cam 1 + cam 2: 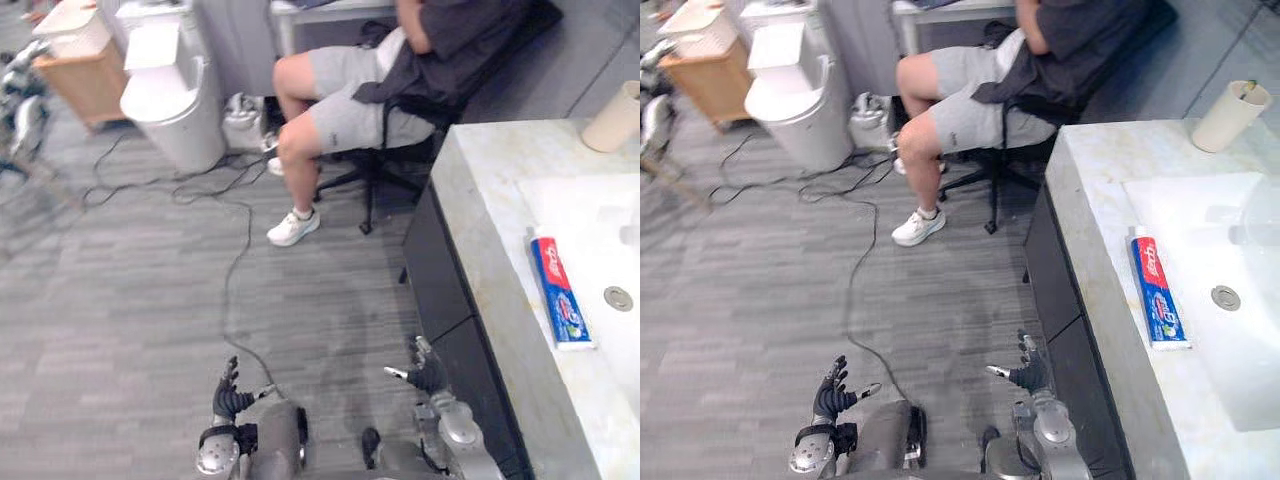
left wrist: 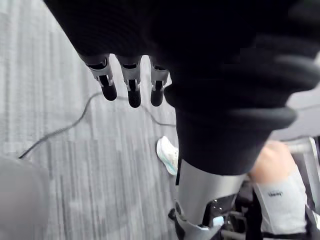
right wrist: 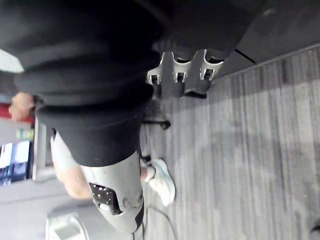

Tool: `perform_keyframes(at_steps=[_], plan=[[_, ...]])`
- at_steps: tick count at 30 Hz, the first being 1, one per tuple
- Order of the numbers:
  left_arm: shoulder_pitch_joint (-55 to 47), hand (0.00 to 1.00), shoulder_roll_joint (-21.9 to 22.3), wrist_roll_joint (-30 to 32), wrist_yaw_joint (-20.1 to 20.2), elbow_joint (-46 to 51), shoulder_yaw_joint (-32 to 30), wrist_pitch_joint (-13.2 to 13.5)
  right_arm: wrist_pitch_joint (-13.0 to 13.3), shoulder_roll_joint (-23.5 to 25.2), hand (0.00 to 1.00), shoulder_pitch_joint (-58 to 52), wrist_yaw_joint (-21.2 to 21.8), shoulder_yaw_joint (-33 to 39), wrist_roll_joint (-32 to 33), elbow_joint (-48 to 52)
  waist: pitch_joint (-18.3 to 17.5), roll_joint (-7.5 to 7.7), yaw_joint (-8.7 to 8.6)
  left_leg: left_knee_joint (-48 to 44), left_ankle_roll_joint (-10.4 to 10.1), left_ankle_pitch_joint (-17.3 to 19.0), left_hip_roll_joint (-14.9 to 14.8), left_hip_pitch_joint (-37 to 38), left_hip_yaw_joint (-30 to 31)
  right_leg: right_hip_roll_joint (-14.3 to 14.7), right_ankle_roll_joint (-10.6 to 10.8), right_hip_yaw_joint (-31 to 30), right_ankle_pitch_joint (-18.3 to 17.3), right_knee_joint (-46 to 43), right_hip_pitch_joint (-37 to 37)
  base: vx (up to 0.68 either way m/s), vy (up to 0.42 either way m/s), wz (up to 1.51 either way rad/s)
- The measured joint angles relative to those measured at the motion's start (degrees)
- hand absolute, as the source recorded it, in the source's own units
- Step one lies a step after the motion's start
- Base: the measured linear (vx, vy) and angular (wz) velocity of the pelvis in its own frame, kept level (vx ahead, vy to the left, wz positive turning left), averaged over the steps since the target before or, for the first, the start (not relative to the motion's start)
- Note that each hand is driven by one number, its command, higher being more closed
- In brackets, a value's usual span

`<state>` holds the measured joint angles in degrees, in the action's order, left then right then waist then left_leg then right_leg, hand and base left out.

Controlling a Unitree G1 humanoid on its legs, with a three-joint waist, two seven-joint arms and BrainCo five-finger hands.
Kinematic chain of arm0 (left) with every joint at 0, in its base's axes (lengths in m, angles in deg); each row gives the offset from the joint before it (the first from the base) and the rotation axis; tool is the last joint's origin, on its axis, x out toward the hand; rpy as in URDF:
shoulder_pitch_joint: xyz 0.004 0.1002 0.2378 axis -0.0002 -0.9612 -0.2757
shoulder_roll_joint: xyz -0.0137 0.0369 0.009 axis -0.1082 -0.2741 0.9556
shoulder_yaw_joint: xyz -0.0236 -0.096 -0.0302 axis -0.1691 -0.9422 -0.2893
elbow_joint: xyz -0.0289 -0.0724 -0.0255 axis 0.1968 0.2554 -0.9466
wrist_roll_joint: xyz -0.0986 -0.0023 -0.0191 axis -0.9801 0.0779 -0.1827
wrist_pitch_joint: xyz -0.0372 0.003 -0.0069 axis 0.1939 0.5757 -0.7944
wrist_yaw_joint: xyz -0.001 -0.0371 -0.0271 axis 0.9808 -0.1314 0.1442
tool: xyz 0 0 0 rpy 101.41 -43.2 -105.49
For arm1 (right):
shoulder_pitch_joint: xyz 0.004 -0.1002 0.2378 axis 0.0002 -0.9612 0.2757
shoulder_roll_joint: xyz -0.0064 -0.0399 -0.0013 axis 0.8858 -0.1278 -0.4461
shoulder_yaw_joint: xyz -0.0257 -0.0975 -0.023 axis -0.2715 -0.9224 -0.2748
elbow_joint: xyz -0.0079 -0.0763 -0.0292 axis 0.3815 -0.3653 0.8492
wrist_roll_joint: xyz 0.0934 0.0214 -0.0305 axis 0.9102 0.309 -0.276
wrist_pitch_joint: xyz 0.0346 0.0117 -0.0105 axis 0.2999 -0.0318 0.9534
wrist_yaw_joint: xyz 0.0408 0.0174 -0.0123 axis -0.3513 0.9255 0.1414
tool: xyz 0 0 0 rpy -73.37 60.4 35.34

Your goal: Organize washtable

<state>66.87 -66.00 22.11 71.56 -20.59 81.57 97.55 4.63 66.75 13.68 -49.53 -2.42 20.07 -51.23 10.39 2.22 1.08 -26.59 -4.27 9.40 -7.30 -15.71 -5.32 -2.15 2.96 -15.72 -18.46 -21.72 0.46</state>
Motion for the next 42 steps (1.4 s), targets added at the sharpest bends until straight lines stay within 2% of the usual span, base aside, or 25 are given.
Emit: perform_keyframes(at_steps=[1,2,3,5,6,8,9,10,11,12,14,15,16,17,18,20,22,25,26,27,28,29,30,31,42], plan=[[-0.4,0.0,-0.66,0.0,0.04,0.61,-0.06,0.05,-0.2,0.49,0.0,-0.32,0.16,-0.15,-0.01,0.04,-0.45,0.79,0.02,0.5,0.6,0.48,0.14,0.75,-2.13,-1.05,0.71,1.21,0.44,-1.27,1.37,0.5,0.406,-1.83],[-0.14,0.0,-2.03,0.01,0.09,2.08,-0.12,0.06,-0.33,1.73,0.0,-0.66,0.16,0.09,0.04,0.01,-1.19,2.74,-0.2,1.8,2.18,1.74,0.05,3.73,-7.08,-3.57,3.9,6.33,2.46,-2.58,3.29,0.39,0.316,-1.45],[0.24,0.0,-2.33,0.01,0.11,2.11,-0.09,0.05,-0.3,2.06,0.0,-0.75,0.16,0.26,0.05,-0.15,-1.38,3.04,-0.33,2.91,2.45,1.93,0.03,5.37,-8.95,-4.53,4.35,8.9,2.9,-2.82,3.68,0.44,0.35,-1.84],[1.36,0.0,-3.08,-0.01,0.14,2.14,0.24,0.08,-0.27,2.31,0.0,0.55,0.26,0.66,0.07,-2.69,-1.32,2.61,-0.24,7.59,2.53,1.97,-0.1,11.54,-12.75,-7.33,4.46,20.48,2.43,-4.94,5.26,0.24,0.216,-1.59],[2.15,0.0,-3.42,-0.05,0.14,1.62,0.19,0.14,-0.17,2.27,0.0,2.24,0.26,0.68,0.07,-4.77,-1.11,1.67,-0.4,10.13,2.53,1.97,-0.44,14.66,-15.33,-8.53,3.82,29.24,2.08,-6.21,6.46,0.18,0.184,-1.55],[5.05,0.0,-4.59,-0.08,0.21,-1.15,-0.13,0.08,-0.27,1.8,0.0,6.52,0.32,0.75,0.05,-10.4,-0.53,-0.14,-0.49,13.84,2.53,1.97,-1.46,18.18,-20.25,-8.28,1.7,41.96,2.05,-6.04,9.62,0.18,0.162,-1.58],[5.91,0.0,-4.91,-0.08,0.23,-2.13,-0.32,-0.01,-0.31,1.75,0.0,7.53,0.31,1.0,0.05,-11.64,-0.22,-0.66,-0.58,14.5,2.53,1.97,-1.85,18.84,-21.21,-7.93,0.71,44.96,2.5,-5.91,10.59,0.16,0.101,-1.36],[7.31,0.0,-5.56,-0.18,0.37,-3.85,-0.44,-0.39,-0.34,1.74,0.0,8.47,0.3,1.82,0.02,-12.99,0.21,-1.36,-0.77,15.03,2.53,1.97,-2.26,19.79,-22.56,-6.99,-2.01,49.77,3.92,-4.92,12.31,0.17,0.052,-1.13],[7.54,0.0,-5.8,-0.66,0.73,-4.89,-1.0,-0.61,-0.34,1.7,0.0,8.28,0.28,2.43,0.01,-13.26,0.24,-1.4,-1.3,14.96,2.49,1.97,-2.22,20.91,-24.05,-5.29,-4.47,50.12,5.46,-2.35,13.53,0.19,0.019,-0.99],[7.53,0.0,-5.85,-0.78,1.09,-5.51,-1.22,-0.9,-0.33,1.6,0.0,7.89,0.27,2.79,0.01,-13.26,0.21,-1.33,-1.92,14.58,2.18,2.11,-1.99,21.58,-24.65,-4.5,-5.21,49.69,6.37,-0.77,13.68,0.25,-0.039,-0.62],[6.45,0.0,-5.97,-0.77,1.62,-5.79,-1.36,-1.03,-0.32,0.44,0.0,5.86,0.31,3.23,0.01,-13.27,-0.3,-0.04,-3.66,8.49,-0.85,3.92,-1.54,22.37,-25.19,-3.86,-6.95,48.73,11.11,2.87,12.41,0.29,-0.089,-0.31],[6.89,0.0,-5.14,-0.76,2.27,-6.65,-1.35,-1.25,-0.49,-1.41,0.0,4.71,0.25,3.99,0.01,-14.27,0.55,-1.33,-3.77,-0.94,-2.67,5.11,-4.88,22.06,-24.43,-2.29,-8.95,47.76,9.76,3.28,9.43,0.41,-0.136,-0.71],[6.32,0.0,-4.54,-0.76,2.61,-6.53,-1.07,-1.17,-0.51,-2.61,0.0,3.94,0.15,4.61,0.03,-14.63,0.74,-3.37,-3.25,-12.75,-1.21,2.94,-9.06,18.8,-22.58,0.67,-9.31,45.8,9.54,6.25,6.35,0.45,-0.148,-1.12],[5.64,0.0,-4.2,-0.76,2.67,-6.53,-0.63,-1.12,-0.54,-3.11,0.0,3.88,0.06,5.26,0.07,-14.95,1.06,-3.56,-3.26,-21.52,-0.08,2.81,-11.05,14.41,-19.27,2.64,-9.88,43.26,9.3,7.9,4.63,0.37,-0.105,-1.15],[5.63,0.0,-4.04,-0.76,2.64,-6.55,-0.66,-1.13,-0.63,-3.18,0.0,4.12,0.08,5.45,0.1,-15.15,0.93,-3.81,-3.09,-23.29,0.02,4.02,-10.97,13.16,-17.36,3.05,-10.27,41.61,9.05,8.08,4.07,0.31,-0.076,-1.27],[5.63,0.0,-3.89,-0.77,2.68,-6.55,-0.64,-1.31,-0.67,-2.46,0.0,4.5,0.19,7.33,0.11,-16.42,1.36,-2.79,-2.67,-20.97,0.37,6.02,-9.03,10.81,-13.08,3.36,-10.3,37.41,8.99,8.96,1.78,0.3,-0.049,-1.22],[6.47,0.0,-3.79,-0.78,2.59,-6.34,-0.66,-1.28,-0.82,-2.53,0.0,5.07,0.08,8.93,0.11,-18.35,1.82,-2.05,-2.28,-12.36,-0.13,6.54,-6.31,9.32,-8.19,3.29,-10.26,32.29,9.01,9.91,-0.62,0.28,0.025,-1.28],[6.91,0.0,-3.48,-0.84,2.29,-5.55,-0.87,-1.05,-1.37,-3.14,0.0,5.39,-0.75,12.67,0.09,-20.14,1.75,-2.37,-1.92,1.97,-1.82,5.36,-2.55,8.5,2.32,3.42,-8.15,25.61,8.34,10.0,-2.47,0.25,0.157,-1.28],[6.67,0.0,-2.9,-1.06,1.24,-6.6,-1.49,-2.22,-1.42,-4.08,0.0,5.18,-1.3,13.39,0.08,-20.14,1.37,-3.74,-2.09,7.11,-2.88,1.76,-2.89,8.52,4.13,4.17,-6.75,23.48,7.92,9.99,-3.2,0.17,0.149,-1.02],[5.6,0.0,-2.54,-1.06,0.72,-6.42,-1.6,-1.69,-1.41,-4.67,0.0,4.99,-1.41,13.75,0.09,-19.97,1.03,-4.63,-2.18,9.05,-2.29,-1.78,-3.2,8.41,4.26,4.61,-5.87,22.74,7.49,9.89,-3.57,0.22,0.234,-0.88],[4.13,0.0,-3.39,-1.04,1.0,-6.49,-1.92,-1.27,-1.68,-4.48,0.0,3.82,-1.65,14.68,0.1,-20.26,0.67,-4.08,-1.94,8.82,-2.86,-2.21,-2.47,9.92,3.51,3.64,-4.74,21.21,7.33,9.89,-4.75,0.25,0.269,-0.41],[3.8,0.0,-4.87,-1.03,1.16,-6.7,-1.9,-1.58,-1.71,-3.9,0.0,2.69,-1.61,15.07,0.12,-20.21,-0.17,-2.5,-2.15,11.62,-1.93,-2.58,-0.62,11.72,2.54,1.36,-3.27,20.42,6.56,10.06,-5.06,0.22,0.268,-0.23],[3.84,0.0,-5.06,-1.01,1.19,-6.73,-1.87,-1.61,-1.73,-3.73,0.0,2.67,-1.61,15.27,0.11,-20.23,-0.31,-2.21,-2.23,12.19,-1.68,-2.76,-0.28,12.01,2.18,0.93,-2.96,20.37,6.45,10.12,-5.02,0.09,0.114,0.02],[4.13,0.0,-5.71,-1.0,1.37,-11.69,-0.85,-2.03,-2.56,-3.39,0.0,5.65,-1.6,15.89,0.34,-24.7,-2.74,-0.47,-2.06,31.94,4.02,-11.53,8.51,21.43,-1.5,-6.04,2.81,17.35,10.96,18.0,-6.67,0.02,0.041,-0.01],[4.51,0.0,-5.28,-1.17,1.41,-13.99,-0.57,-2.02,-2.55,-3.35,0.0,5.7,-1.56,16.39,2.88,-26.02,-2.78,-0.74,-2.14,32.05,4.02,-11.54,8.61,22.46,-1.28,-6.04,2.81,17.64,10.96,18.15,-7.84,0.0,-0.001,0.01]])
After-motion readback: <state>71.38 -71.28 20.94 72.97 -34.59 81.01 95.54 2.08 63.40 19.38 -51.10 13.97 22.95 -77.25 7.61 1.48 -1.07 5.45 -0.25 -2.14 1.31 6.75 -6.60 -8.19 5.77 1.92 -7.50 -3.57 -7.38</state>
